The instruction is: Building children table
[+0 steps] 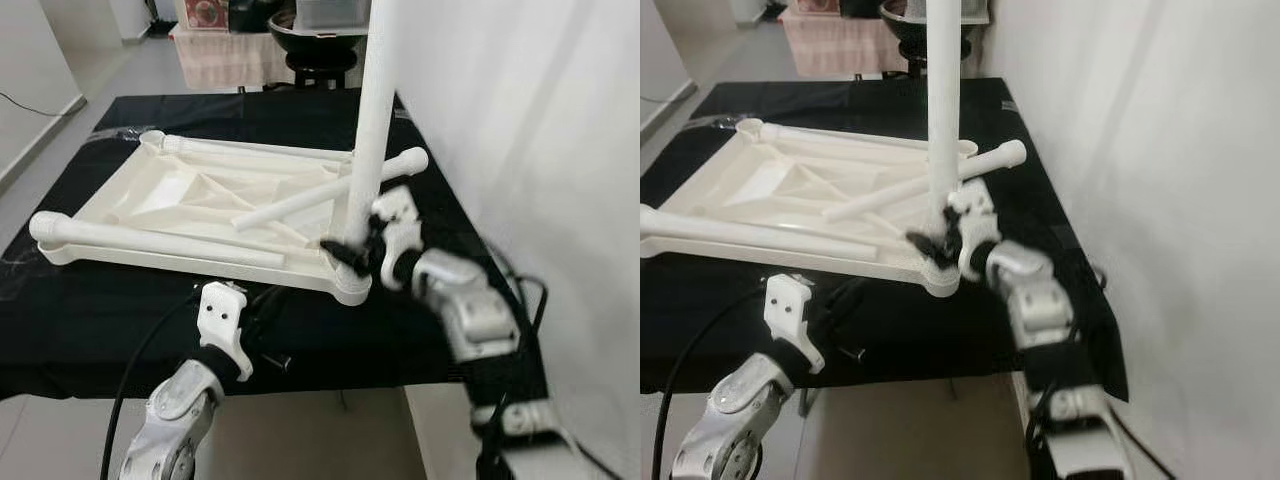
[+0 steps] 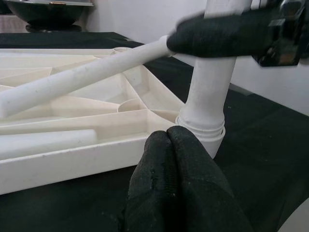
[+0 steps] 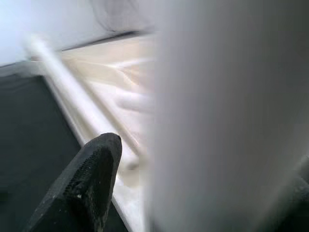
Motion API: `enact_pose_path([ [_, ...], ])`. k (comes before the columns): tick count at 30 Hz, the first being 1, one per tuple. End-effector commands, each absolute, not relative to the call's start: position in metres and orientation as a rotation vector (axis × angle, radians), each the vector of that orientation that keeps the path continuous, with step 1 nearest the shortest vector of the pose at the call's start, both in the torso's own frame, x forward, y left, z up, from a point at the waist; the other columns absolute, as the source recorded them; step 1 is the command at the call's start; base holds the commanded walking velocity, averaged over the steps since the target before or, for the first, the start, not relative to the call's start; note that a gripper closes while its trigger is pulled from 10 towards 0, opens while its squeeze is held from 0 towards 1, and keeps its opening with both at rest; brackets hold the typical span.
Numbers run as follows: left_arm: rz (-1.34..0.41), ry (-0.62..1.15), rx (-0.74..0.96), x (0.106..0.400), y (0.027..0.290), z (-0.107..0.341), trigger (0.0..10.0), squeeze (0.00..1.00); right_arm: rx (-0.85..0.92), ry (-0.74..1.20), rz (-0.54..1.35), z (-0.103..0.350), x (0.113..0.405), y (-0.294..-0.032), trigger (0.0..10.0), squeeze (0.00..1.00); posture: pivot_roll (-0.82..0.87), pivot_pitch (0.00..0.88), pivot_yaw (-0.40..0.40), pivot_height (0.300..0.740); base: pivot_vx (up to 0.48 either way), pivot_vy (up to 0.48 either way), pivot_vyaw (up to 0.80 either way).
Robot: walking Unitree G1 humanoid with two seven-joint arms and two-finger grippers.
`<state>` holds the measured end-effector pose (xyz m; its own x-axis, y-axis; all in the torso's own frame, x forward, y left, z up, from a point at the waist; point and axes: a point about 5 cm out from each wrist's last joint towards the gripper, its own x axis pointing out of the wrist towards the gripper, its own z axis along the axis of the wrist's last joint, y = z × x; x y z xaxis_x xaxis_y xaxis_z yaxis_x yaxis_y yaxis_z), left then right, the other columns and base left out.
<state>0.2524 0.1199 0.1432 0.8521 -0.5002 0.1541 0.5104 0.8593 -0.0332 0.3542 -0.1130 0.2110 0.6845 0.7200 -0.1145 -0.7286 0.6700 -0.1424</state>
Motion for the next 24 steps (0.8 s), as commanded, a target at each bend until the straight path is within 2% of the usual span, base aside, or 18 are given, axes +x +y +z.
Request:
enact_pose_path([
  [1,-0.531,-0.133,-0.063,0.251,0.12,0.141,10.0,0.0,-0.214,0.115,0.953,0.197,0.353,-0.111,10.0,0.0,0.03,0.088,-0.045,0.74,0.0,0.0,0.0],
  [4,-0.526,-0.135,-0.066,0.25,0.119,0.142,10.0,0.0,-0.265,0.149,1.032,0.194,0.355,-0.115,10.0,0.0,0.03,0.088,-0.044,0.74,0.0,0.0,0.0],
  [10,-0.526,-0.135,-0.069,0.25,0.119,0.142,10.0,0.0,-0.265,0.205,1.032,0.189,0.365,-0.116,10.0,0.0,0.03,0.096,-0.045,0.74,0.0,0.0,0.0],
  [11,-0.526,-0.135,-0.07,0.249,0.119,0.142,10.0,0.0,-0.254,0.219,1.036,0.187,0.368,-0.116,8.7,0.0,0.03,0.097,-0.045,0.74,0.0,0.0,0.0],
  [12,-0.526,-0.134,-0.07,0.249,0.118,0.142,10.0,0.0,-0.247,0.231,1.035,0.185,0.369,-0.115,2.5,0.0,0.03,0.097,-0.045,0.74,0.0,0.0,0.0],
  [13,-0.526,-0.134,-0.071,0.249,0.118,0.142,10.0,0.0,-0.236,0.245,1.03,0.182,0.37,-0.116,0.0,0.0,0.03,0.097,-0.045,0.74,0.0,0.0,0.0],
  [24,-0.527,-0.135,-0.076,0.249,0.117,0.142,10.0,0.0,-0.22,0.284,0.979,0.167,0.371,-0.134,0.0,0.0,0.01,0.105,-0.044,0.74,0.0,0.0,0.0],
])
